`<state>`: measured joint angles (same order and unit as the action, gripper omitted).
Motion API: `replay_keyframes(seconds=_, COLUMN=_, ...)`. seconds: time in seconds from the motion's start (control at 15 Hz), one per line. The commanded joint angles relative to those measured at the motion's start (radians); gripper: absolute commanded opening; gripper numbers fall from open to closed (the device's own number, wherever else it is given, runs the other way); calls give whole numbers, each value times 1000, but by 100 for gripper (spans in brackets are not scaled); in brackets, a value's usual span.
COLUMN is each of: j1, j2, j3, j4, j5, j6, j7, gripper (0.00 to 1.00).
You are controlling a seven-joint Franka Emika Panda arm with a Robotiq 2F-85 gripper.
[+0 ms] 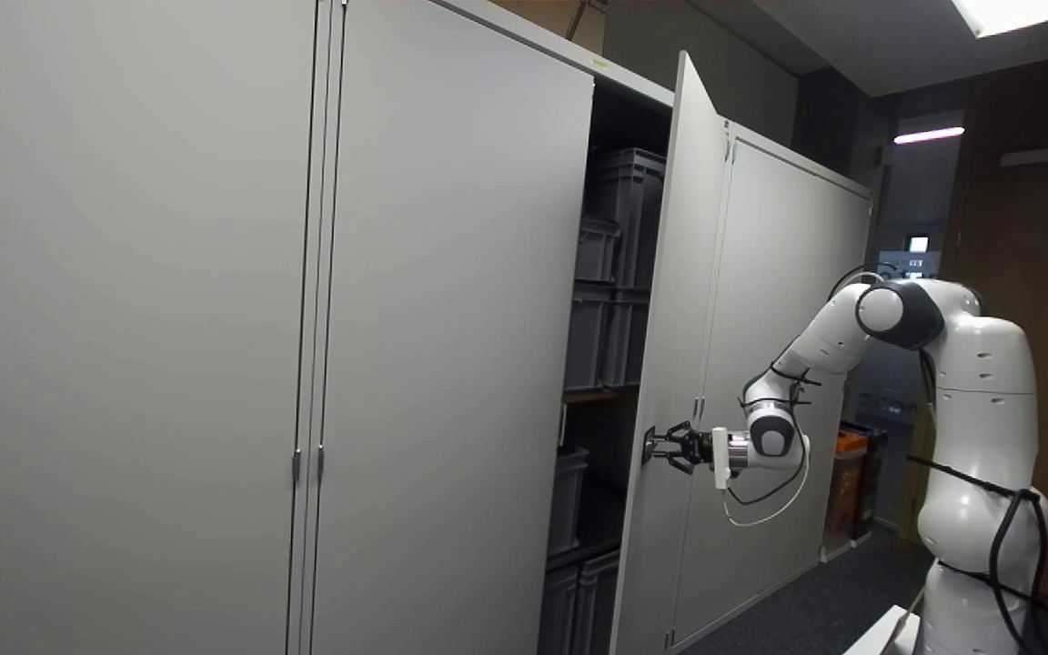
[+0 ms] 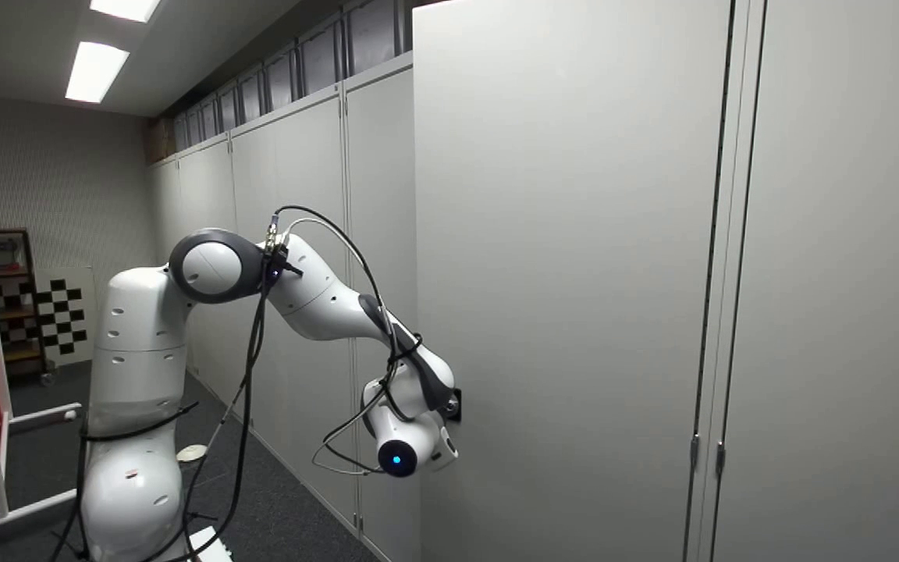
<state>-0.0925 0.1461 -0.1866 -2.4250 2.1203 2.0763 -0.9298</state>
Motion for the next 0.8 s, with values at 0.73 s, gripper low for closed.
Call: replay_keyframes(seconds=0.73, j1=-84, j2=-110, j3=-51, j4=-98, j5=-91, j6=-170, j7=11, gripper=8)
